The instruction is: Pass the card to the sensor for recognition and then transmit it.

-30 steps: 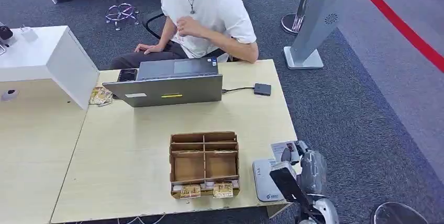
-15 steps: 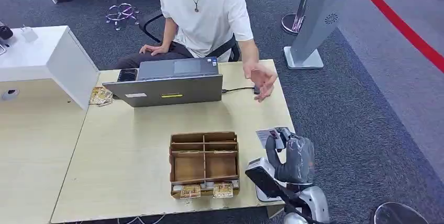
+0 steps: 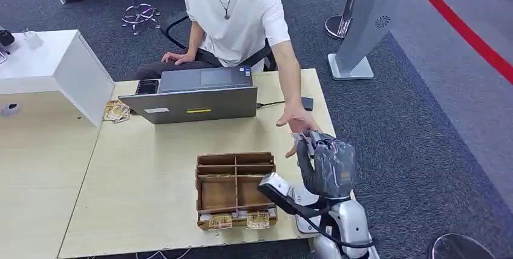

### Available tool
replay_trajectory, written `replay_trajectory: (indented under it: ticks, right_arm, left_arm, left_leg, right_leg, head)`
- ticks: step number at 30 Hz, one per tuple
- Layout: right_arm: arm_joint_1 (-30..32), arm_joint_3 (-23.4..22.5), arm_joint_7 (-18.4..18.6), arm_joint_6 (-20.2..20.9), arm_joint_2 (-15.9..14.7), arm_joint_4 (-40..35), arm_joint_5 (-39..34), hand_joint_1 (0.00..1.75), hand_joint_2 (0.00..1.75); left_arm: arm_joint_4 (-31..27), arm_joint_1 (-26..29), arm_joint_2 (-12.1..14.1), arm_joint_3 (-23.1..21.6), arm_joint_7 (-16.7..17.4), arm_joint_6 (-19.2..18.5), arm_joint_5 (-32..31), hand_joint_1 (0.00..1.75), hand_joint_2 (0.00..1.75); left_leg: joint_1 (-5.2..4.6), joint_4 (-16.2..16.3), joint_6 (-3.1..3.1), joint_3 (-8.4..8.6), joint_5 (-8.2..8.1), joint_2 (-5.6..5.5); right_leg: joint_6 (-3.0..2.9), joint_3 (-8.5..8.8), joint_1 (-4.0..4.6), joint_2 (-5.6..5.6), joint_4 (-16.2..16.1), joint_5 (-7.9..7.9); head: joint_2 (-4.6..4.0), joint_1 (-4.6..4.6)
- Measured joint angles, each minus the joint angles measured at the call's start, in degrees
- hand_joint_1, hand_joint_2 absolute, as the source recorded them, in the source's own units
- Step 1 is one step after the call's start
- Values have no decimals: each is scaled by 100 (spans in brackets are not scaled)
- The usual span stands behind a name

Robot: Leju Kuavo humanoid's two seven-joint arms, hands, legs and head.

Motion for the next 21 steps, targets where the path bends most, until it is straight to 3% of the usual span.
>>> replay_trajectory:
  ticks: [2, 3, 4, 5, 21]
  right_arm:
    - [-56, 15, 112, -4, -2, 68, 191, 175, 175]
    - [-82, 20, 169, -7, -2, 107, 272, 143, 175]
    - [-105, 20, 217, -9, -4, 145, 336, 24, 175]
    - [-124, 22, 261, -9, -4, 182, 381, 0, 175]
    - [-178, 127, 560, -11, -30, 326, 648, 0, 175]
  left_arm:
    - [0, -2, 0, -18, -4, -7, -11, 0, 0]
    - [0, -3, -2, -22, -4, -7, -11, 0, 0]
    - [0, -4, -4, -24, -4, -9, -13, 0, 0]
    - [0, -4, -7, -29, -4, -9, -13, 0, 0]
    - [0, -31, -26, -53, -57, -46, -7, 0, 0]
  left_leg:
    - [0, 0, 0, 0, 0, 0]
    - [0, 0, 0, 0, 0, 0]
    - [0, 0, 0, 0, 0, 0]
    - [0, 0, 1, 0, 1, 0]
    - [0, 0, 1, 0, 1, 0]
  right_leg:
    - [0, 0, 0, 0, 0, 0]
    - [0, 0, 0, 0, 0, 0]
    - [0, 0, 0, 0, 0, 0]
    - [0, 0, 0, 0, 0, 0]
    - [0, 0, 0, 0, 0, 0]
  head:
    - [0, 0]
    - [0, 0]
    - [0, 0]
    - [0, 0]
    - [0, 0]
